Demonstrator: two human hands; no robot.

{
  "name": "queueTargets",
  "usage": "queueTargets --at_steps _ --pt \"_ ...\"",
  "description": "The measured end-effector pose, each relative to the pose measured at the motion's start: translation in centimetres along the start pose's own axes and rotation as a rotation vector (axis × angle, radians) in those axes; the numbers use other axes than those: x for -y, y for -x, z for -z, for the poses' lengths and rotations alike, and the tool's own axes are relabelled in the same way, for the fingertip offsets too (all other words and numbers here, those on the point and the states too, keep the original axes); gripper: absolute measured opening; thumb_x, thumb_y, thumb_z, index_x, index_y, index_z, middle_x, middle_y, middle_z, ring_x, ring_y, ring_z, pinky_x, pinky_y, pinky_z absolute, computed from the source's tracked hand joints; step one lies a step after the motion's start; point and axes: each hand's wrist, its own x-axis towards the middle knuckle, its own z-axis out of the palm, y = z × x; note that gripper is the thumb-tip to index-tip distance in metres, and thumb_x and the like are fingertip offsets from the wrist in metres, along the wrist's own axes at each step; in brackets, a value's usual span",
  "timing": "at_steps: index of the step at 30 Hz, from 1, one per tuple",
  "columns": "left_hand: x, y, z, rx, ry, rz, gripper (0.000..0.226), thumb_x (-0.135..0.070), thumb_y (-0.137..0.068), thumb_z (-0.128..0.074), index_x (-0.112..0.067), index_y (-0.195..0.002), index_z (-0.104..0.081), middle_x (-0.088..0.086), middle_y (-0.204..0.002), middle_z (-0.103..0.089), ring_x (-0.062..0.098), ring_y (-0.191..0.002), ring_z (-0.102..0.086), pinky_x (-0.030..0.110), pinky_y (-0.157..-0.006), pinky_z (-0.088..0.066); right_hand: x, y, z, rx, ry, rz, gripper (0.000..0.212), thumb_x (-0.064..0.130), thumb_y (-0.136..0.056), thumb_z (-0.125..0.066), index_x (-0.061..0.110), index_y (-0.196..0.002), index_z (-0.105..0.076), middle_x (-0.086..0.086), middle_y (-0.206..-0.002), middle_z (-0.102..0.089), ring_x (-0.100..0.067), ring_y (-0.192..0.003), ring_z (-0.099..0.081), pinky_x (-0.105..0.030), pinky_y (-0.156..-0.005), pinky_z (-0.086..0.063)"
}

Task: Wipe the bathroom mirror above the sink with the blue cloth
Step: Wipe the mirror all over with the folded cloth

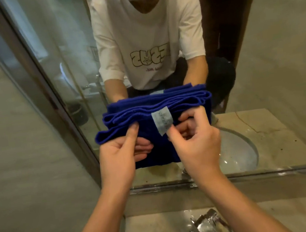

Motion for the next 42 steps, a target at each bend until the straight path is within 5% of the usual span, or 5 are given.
queueTargets --at_steps 10,17,24,34,42 --pt "-0.3 -0.7 2.6 -0.013 -0.039 -0.019 0.052 -0.047 -0.084 -0.054 0.001 -0.07 -0.067 0.01 -0.061 -0.072 0.015 -0.058 -0.07 0.02 -0.057 -0.058 1.0 -0.7 -1.2 0.199 -0.17 -0.051 0.018 0.033 -0.088 -0.068 0.027 -0.083 -0.051 0.005 -0.059 -0.069 -0.004 -0.058 -0.068 -0.04 -0.062 -0.055" --pt "-0.5 1.5 -5.7 0.102 -0.106 -0.014 0.054 -0.054 -0.073 -0.06 -0.002 -0.069 -0.072 0.014 -0.067 -0.073 0.021 -0.065 -0.072 0.028 -0.061 -0.058 -2.9 -3.1 6.9 0.068 -0.194 -0.092 0.018 0.02 -0.084 -0.074 0.017 -0.081 -0.057 0.003 -0.055 -0.068 -0.004 -0.053 -0.068 -0.034 -0.061 -0.057" --pt "-1.4 2.5 -6.1 0.044 -0.11 -0.038 0.051 -0.054 -0.075 -0.063 -0.004 -0.068 -0.072 0.013 -0.069 -0.074 0.023 -0.068 -0.072 0.027 -0.062 -0.056 -2.9 -2.1 4.8 -0.103 -0.118 -0.062 0.02 0.038 -0.087 -0.062 0.026 -0.084 -0.046 0.011 -0.053 -0.064 -0.001 -0.05 -0.064 -0.04 -0.053 -0.055" --pt "-4.5 -0.4 1.3 -0.178 -0.108 -0.128 0.049 -0.046 -0.087 -0.065 -0.003 -0.065 -0.069 0.017 -0.067 -0.072 0.023 -0.061 -0.068 0.026 -0.055 -0.056 3.3 -2.6 -1.8 0.043 -0.166 0.038 0.021 0.041 -0.09 -0.058 0.026 -0.09 -0.044 0.011 -0.063 -0.068 -0.002 -0.06 -0.067 -0.039 -0.061 -0.056" --pt "-2.4 1.3 -1.7 -0.03 -0.15 -0.105 0.037 -0.041 -0.076 -0.075 -0.004 -0.071 -0.073 0.013 -0.069 -0.074 0.023 -0.07 -0.073 0.031 -0.064 -0.056 -0.3 -2.0 2.1 0.09 -0.134 -0.036 0.018 0.037 -0.085 -0.063 0.03 -0.089 -0.046 0.009 -0.063 -0.068 -0.006 -0.063 -0.069 -0.042 -0.065 -0.057"
